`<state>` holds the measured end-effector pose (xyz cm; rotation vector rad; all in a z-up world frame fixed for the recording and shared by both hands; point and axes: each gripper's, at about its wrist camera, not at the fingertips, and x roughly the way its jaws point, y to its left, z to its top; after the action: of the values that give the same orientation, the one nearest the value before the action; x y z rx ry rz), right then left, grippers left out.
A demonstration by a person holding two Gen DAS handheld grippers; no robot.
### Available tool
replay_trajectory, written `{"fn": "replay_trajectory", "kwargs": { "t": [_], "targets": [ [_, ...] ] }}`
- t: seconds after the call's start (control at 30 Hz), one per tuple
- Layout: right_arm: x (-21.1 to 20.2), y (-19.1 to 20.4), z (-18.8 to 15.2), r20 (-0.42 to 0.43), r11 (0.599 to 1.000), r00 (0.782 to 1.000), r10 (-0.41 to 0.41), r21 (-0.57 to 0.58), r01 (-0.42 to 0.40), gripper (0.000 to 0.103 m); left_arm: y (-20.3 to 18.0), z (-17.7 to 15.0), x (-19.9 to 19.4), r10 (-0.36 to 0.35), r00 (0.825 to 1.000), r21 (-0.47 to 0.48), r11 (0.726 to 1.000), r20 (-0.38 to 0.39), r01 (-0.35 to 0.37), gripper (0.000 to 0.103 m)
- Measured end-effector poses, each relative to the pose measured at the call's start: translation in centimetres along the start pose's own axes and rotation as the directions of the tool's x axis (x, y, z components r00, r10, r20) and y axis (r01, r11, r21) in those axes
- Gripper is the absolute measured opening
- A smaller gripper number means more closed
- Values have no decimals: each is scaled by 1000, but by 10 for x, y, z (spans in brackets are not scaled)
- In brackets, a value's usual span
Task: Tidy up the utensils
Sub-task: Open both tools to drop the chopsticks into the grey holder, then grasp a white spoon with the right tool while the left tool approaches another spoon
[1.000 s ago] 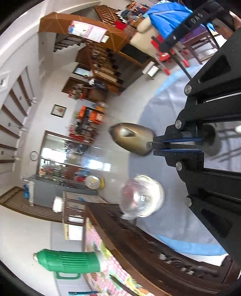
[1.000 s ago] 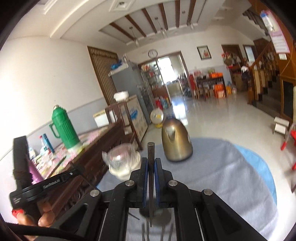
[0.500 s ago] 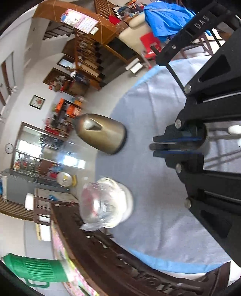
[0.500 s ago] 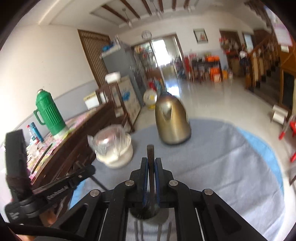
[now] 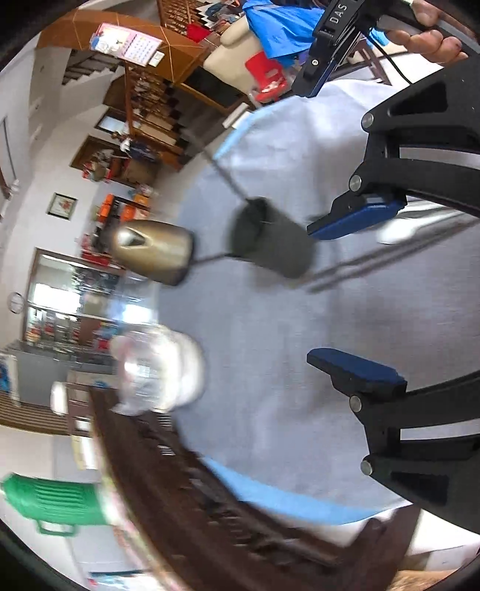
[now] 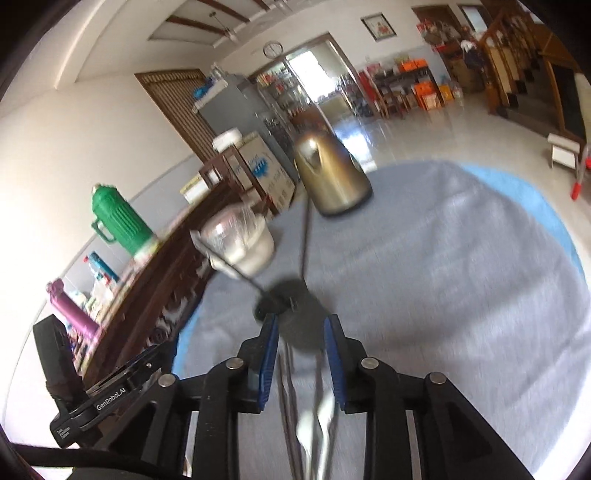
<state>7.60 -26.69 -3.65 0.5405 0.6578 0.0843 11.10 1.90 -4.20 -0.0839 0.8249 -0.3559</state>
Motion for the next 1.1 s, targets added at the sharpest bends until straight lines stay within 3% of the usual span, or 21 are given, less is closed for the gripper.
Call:
{"fn": "replay_trajectory", "kwargs": {
  "t": [0.17, 0.33, 0.57, 0.77, 0.93, 1.1],
  "targets": [
    [21, -22, -43, -112, 1000, 994, -8, 24, 10, 29, 12, -50, 11, 24, 997, -34, 999, -76, -26, 62],
    [56, -14, -63, -188, 1000, 982, -15, -22, 11, 28, 15, -76, 13, 33, 994, -34, 999, -103, -37, 62],
    [95, 2, -86, -228, 991, 969, -94, -115, 69, 23, 4, -82, 6, 13, 998, 17, 1000, -61, -12, 62],
    [103, 2, -93, -238, 984, 961, -143, -141, 112, 19, 4, -84, 11, 0, 998, 31, 1000, -65, 2, 62],
    [109, 12, -97, -245, 977, 957, -157, -178, 115, 12, 7, -84, 13, -1, 998, 22, 1000, -70, 3, 62],
    [114, 23, -102, -275, 979, 954, -116, -192, 64, 11, 11, -84, 13, 2, 997, 9, 1000, -71, -2, 62]
  ]
}}
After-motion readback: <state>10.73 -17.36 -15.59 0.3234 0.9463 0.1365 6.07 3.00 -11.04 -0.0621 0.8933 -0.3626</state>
